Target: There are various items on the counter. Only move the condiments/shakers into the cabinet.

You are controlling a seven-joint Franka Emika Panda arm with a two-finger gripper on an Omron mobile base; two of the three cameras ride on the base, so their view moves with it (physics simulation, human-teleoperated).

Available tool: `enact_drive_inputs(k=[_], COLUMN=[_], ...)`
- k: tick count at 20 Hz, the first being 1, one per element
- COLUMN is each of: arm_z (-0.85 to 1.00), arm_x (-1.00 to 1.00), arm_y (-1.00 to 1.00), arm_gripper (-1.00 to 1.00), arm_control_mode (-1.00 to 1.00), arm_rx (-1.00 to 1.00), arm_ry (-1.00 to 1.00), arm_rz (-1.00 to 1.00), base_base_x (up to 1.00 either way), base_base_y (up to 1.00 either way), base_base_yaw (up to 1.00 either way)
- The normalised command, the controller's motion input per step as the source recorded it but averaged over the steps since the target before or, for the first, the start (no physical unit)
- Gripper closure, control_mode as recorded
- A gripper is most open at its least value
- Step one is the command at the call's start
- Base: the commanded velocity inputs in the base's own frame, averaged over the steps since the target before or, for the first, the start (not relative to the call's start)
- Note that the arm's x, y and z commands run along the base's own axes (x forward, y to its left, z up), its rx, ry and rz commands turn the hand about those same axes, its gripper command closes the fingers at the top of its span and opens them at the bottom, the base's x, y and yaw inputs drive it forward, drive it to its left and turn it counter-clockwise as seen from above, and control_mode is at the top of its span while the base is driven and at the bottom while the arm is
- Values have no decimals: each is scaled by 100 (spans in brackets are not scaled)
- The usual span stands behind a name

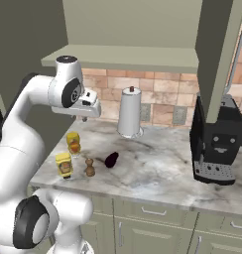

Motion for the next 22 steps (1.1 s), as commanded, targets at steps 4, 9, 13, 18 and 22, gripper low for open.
enact_drive_inputs(k=[4, 9, 13, 18, 22], arm_z=[-12, -40, -45, -51, -38], arm_x=[-4, -26, -13, -14, -1], arm_y=[0, -12, -24, -15, -15], arm_gripper=[-100, -100, -100, -100, -100], arm_control_mode=[-100, -100, -100, -100, -100], arm_rx=[0, 0, 0, 0, 0], arm_ry=[1, 0, 0, 0, -4], arm_rz=[0, 0, 0, 0, 7], base_base_x=[0, 0, 0, 0, 0], base_base_y=[0, 0, 0, 0, 0], base_base_yaw=[0, 0, 0, 0, 0])
